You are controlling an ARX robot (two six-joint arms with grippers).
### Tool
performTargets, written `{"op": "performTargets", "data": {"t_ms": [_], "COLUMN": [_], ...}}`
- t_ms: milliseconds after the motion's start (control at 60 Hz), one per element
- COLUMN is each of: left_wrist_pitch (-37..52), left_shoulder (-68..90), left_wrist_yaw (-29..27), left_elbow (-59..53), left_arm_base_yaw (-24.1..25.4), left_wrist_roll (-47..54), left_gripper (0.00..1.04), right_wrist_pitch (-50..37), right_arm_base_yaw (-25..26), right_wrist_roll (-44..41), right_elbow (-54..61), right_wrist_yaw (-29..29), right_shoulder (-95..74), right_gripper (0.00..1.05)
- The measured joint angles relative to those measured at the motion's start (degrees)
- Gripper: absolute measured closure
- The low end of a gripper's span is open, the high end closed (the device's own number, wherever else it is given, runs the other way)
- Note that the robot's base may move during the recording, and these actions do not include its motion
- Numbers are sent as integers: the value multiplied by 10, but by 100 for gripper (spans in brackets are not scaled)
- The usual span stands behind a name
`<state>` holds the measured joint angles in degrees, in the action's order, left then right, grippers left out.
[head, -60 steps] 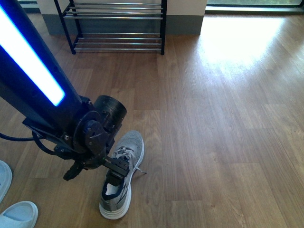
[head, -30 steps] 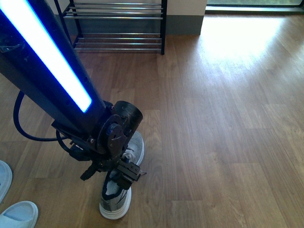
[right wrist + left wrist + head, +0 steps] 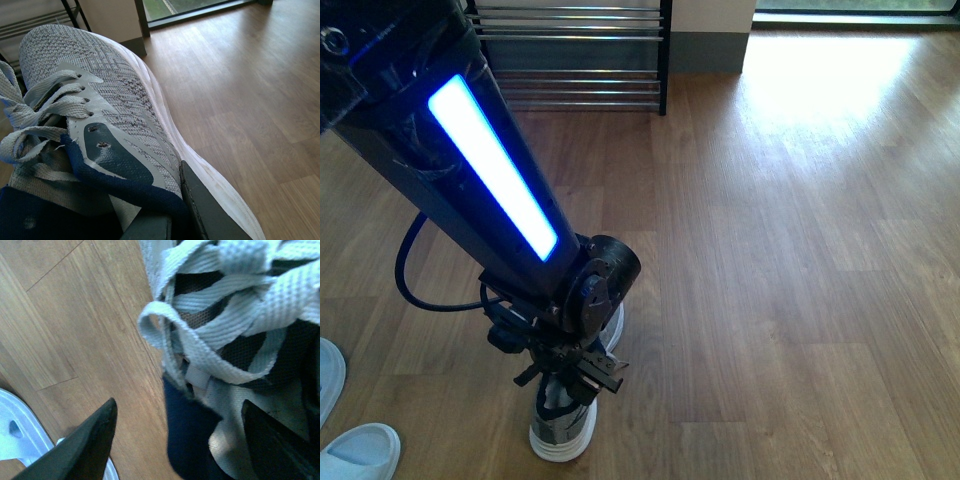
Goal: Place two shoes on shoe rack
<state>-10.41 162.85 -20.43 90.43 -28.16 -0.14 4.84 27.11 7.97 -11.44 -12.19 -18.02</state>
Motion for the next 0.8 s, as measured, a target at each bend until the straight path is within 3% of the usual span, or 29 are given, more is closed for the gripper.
{"op": "performTargets", "data": {"t_ms": [467, 800], "left_wrist_pitch": [6, 81], "left_shoulder": [8, -79], "left_wrist_yaw": [-12, -6], "left_elbow": [-2, -96], "left_arm_base_yaw": [-13, 5], "left_wrist_roll": [-20, -47], "left_gripper": [102, 103], "right_wrist_pitch": [0, 0], "right_arm_base_yaw": [0, 0], "right_wrist_roll": [0, 0], "right_elbow": [0, 0], "right_wrist_yaw": [0, 0], "right_shoulder": [0, 0], "right_gripper": [103, 103]}}
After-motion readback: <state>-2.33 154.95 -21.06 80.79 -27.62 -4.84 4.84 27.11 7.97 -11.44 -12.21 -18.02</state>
